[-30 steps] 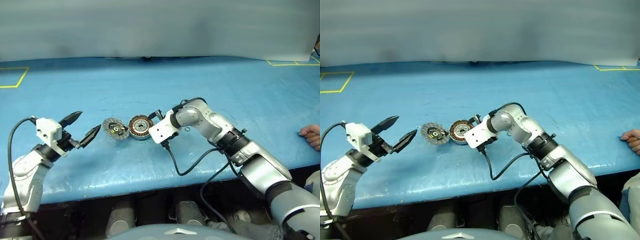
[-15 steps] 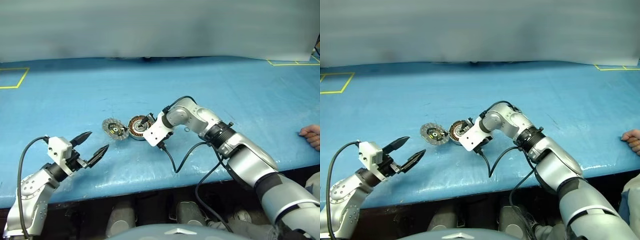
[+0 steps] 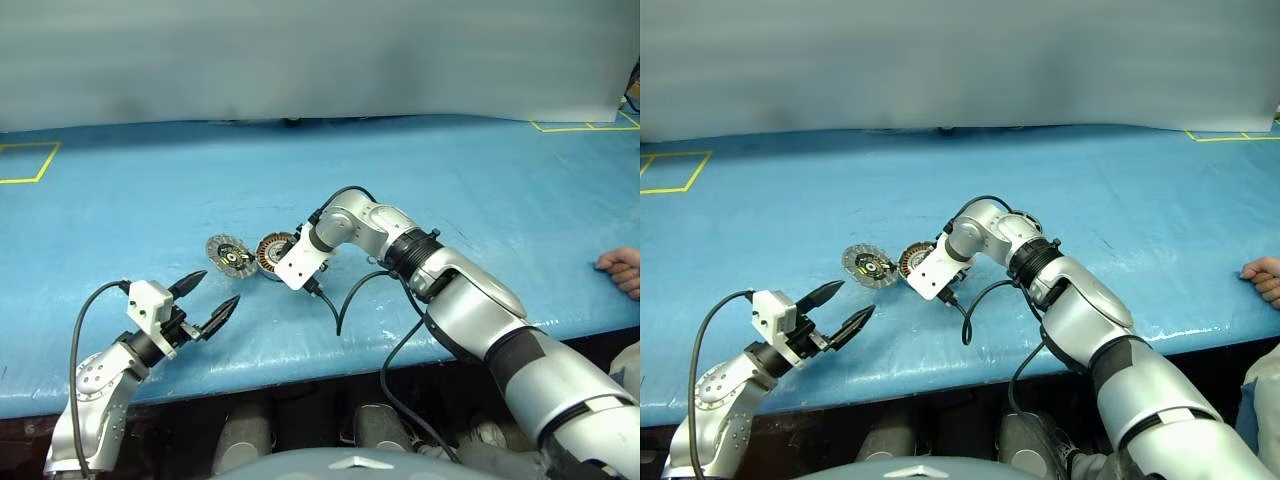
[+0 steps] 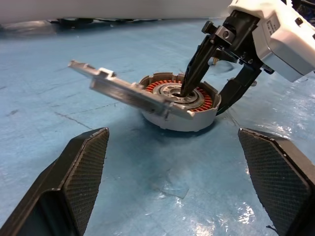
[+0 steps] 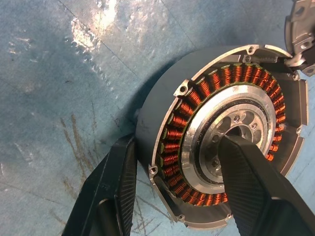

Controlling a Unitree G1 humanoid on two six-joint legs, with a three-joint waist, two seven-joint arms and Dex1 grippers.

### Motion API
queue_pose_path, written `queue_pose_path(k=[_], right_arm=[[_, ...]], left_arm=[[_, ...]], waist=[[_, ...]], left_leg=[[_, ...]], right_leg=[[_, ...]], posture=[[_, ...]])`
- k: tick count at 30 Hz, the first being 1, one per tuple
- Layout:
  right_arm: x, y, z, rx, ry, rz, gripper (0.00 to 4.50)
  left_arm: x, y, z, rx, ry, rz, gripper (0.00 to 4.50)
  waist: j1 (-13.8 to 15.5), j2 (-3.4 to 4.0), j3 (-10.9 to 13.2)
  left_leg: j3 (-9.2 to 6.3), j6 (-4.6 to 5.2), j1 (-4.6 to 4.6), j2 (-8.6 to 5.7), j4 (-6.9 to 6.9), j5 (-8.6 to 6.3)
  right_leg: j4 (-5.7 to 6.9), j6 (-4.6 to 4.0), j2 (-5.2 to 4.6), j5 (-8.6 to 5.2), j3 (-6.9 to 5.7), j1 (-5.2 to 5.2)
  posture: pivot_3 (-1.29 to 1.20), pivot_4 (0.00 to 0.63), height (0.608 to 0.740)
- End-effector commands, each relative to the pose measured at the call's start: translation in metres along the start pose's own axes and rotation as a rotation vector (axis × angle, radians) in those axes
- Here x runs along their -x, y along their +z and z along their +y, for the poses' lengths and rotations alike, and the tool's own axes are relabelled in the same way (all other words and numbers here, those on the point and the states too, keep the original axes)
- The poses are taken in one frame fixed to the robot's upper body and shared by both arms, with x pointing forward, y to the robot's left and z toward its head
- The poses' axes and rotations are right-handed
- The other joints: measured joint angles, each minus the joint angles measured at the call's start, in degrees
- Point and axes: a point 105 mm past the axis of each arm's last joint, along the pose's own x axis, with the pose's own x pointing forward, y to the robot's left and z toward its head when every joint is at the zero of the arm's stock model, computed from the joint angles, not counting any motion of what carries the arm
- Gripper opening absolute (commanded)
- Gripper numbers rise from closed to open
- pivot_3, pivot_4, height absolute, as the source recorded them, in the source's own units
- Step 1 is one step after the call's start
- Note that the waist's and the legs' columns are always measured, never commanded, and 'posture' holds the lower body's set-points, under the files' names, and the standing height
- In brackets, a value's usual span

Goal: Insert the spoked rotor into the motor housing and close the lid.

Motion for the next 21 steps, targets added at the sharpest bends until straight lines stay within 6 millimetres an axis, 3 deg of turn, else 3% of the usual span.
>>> queue_pose_path(k=[1,10,14,18,21], right_arm=[[0.0,-0.012,0.014,-0.107,-0.004,-0.005,2.11],[0.027,-0.006,0.021,-0.469,-0.346,-0.107,2.11],[0.034,0.016,0.036,-0.615,-0.42,-0.162,2.11],[0.046,0.04,0.037,-0.811,-0.497,-0.259,2.11],[0.049,0.043,0.037,-1.016,-0.54,-0.257,2.11]], left_arm=[[-0.005,0.002,-0.005,-0.03,-0.019,-0.012,4.5],[-0.018,-0.007,-0.007,-0.032,-0.047,-0.001,4.5],[-0.024,-0.01,-0.008,-0.03,-0.062,0.007,4.5],[-0.029,-0.012,-0.008,-0.031,-0.077,0.014,4.5],[-0.031,-0.014,-0.009,-0.033,-0.081,0.017,4.5]], waist=[[0.03,-0.01,0.0],[0.74,0.06,0.04],[0.86,0.06,0.04],[0.51,0.07,0.07],[0.3,0.1,0.11]], left_leg=[[0.01,0.0,0.0,0.0,-0.03,0.0],[-0.15,0.11,-0.36,-0.24,-0.37,0.02],[-0.14,0.36,-0.5,-0.31,-0.4,-0.08],[-0.17,0.31,-0.5,-0.29,-0.43,-0.17],[-0.19,0.26,-0.48,-0.2,-0.43,-0.18]], right_leg=[[0.0,0.0,-0.02,0.0,-0.02,-0.02],[-0.25,-0.15,-0.34,-0.08,-0.38,-0.17],[-0.29,-0.17,-0.35,-0.2,-0.4,-0.05],[-0.35,-0.11,-0.31,-0.32,-0.44,-0.07],[-0.34,-0.14,-0.25,-0.33,-0.45,-0.11]], posture=[[0.0,0.15,0.74],[0.0,0.15,0.74],[0.0,0.15,0.74],[0.0,0.15,0.74],[0.0,0.15,0.74]])
